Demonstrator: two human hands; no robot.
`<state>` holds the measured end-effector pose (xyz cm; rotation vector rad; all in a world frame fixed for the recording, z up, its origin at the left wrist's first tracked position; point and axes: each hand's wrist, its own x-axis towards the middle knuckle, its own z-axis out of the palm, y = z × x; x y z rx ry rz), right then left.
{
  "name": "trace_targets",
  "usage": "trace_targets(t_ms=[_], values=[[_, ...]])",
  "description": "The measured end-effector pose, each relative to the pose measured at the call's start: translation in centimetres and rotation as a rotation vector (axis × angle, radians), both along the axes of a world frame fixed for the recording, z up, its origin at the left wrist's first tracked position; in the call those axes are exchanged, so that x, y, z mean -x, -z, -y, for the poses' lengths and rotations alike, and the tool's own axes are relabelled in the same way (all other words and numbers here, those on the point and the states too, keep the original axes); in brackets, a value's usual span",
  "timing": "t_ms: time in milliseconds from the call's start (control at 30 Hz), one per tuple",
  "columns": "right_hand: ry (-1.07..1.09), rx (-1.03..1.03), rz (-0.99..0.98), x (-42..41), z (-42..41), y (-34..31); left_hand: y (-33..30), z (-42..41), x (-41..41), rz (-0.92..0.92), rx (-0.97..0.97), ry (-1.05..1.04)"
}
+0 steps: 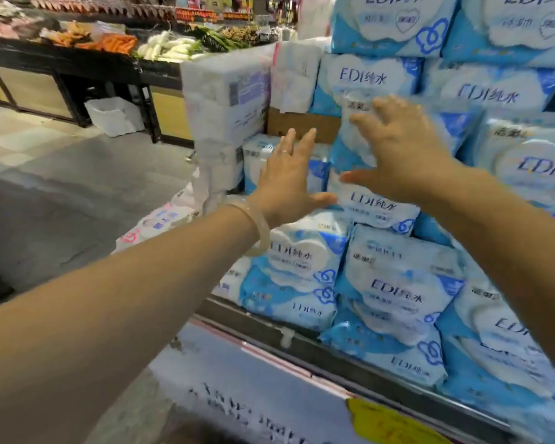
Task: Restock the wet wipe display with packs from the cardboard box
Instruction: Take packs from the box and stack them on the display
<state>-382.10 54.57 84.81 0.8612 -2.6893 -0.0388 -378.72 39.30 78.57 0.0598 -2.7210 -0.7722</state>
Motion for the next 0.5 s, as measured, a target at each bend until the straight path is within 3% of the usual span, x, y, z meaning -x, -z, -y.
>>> trace_targets(t_ms=[167, 267, 367, 500], values=[[-0.261, -0.076, 0.240, -6.8, 8.4, 8.8, 6.5, 6.5, -8.9, 0.131, 0.157, -0.096], [-0.306, -0.159, 0.363, -10.7, 12.7, 15.1, 12.1, 10.3, -15.0, 0.434, 0.271, -0.200], [-0.345, -0.272, 0.574, -15.1, 16.4, 20.8, 17.6, 13.1, -20.5, 0.693, 0.225, -0.236], [-0.411, -0.332, 0.762, -20.4, 19.7, 28.6, 24.6, 15.1, -26.4, 0.831, 0.141, -0.293]])
